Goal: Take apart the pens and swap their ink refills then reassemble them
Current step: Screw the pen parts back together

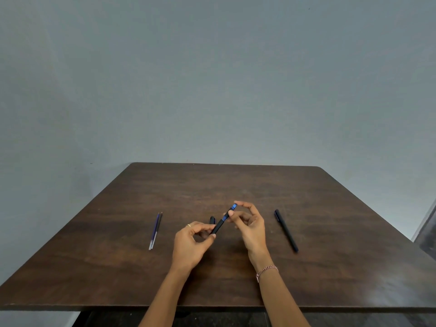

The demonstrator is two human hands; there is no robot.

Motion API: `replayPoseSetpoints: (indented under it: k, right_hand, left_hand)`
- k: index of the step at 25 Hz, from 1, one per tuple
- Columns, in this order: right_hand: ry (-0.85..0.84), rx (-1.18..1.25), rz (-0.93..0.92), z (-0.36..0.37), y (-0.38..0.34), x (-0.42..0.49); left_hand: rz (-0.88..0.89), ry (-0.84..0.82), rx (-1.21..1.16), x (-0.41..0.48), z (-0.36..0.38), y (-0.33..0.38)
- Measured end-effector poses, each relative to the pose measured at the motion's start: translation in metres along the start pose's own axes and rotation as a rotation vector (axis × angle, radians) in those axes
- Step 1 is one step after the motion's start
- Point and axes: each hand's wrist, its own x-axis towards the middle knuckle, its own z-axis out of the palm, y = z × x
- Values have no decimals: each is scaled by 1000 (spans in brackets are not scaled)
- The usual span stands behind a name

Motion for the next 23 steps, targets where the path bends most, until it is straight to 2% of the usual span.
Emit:
replayPoseSetpoints:
  k: [15, 19, 23]
  right_hand:
    - [-9, -19, 7, 2, 2, 1]
    - [-16, 80, 96, 3, 1, 0]
    - [-122, 339, 193, 3, 0, 1]
  left_hand:
    - [4, -8, -2, 0, 0, 0]
    - [-27, 16, -48, 0, -1, 2]
    - [-28, 5, -58, 0, -1, 2]
